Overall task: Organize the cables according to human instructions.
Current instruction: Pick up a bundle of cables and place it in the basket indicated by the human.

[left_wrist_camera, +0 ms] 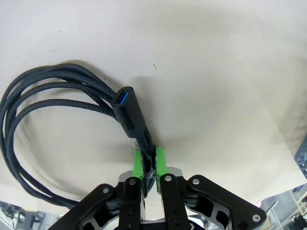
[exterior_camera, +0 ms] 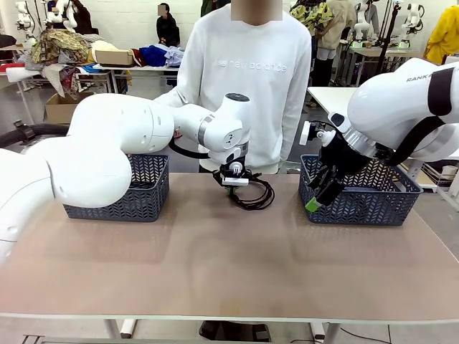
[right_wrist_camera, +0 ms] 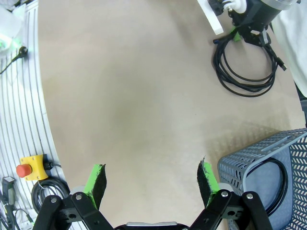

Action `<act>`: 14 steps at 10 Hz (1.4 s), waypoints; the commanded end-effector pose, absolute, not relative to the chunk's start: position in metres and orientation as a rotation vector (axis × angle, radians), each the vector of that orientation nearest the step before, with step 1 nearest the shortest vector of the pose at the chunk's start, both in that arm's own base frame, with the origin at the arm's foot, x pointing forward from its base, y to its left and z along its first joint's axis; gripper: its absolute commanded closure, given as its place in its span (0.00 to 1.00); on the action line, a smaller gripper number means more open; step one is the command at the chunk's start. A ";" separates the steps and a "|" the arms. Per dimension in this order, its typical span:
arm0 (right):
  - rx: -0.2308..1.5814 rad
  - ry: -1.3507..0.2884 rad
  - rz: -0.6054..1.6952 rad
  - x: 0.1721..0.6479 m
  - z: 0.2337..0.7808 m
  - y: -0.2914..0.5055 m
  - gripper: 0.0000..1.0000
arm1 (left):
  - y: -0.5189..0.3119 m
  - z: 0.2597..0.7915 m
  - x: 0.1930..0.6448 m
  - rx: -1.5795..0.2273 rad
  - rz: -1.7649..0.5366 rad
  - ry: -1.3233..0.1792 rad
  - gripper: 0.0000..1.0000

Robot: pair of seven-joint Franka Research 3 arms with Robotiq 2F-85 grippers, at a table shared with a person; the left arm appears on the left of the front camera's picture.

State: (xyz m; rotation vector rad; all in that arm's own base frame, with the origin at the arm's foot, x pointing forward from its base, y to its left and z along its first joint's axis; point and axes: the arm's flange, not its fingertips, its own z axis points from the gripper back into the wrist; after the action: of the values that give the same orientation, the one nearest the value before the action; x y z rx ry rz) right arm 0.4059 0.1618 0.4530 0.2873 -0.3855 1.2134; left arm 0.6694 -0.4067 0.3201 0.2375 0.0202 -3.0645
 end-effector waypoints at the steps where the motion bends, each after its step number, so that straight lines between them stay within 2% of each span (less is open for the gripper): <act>1: 0.287 -0.389 1.210 0.405 0.454 0.161 0.00 | -0.404 0.336 0.672 0.230 -3.039 0.013 1.00; 3: 0.287 -0.389 1.210 0.405 0.454 0.161 0.00 | -0.395 0.358 0.663 0.231 -2.889 -0.027 1.00; 8: 0.287 -0.389 1.210 0.405 0.454 0.161 0.00 | -0.350 0.425 0.613 -0.027 -2.583 -0.201 1.00; 10: 0.287 -0.389 1.210 0.405 0.454 0.161 0.00 | -0.315 0.448 0.594 -0.042 -2.434 -0.280 1.00; 14: 0.287 -0.389 1.210 0.405 0.454 0.161 0.00 | -0.270 0.471 0.569 -0.050 -2.164 -0.197 1.00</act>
State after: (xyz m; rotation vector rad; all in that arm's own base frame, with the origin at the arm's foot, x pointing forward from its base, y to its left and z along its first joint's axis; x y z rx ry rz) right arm 0.4059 0.1620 0.4531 0.2872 -0.3857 1.2139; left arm 0.5894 -0.2721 0.4757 -0.0528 -0.2130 -2.2209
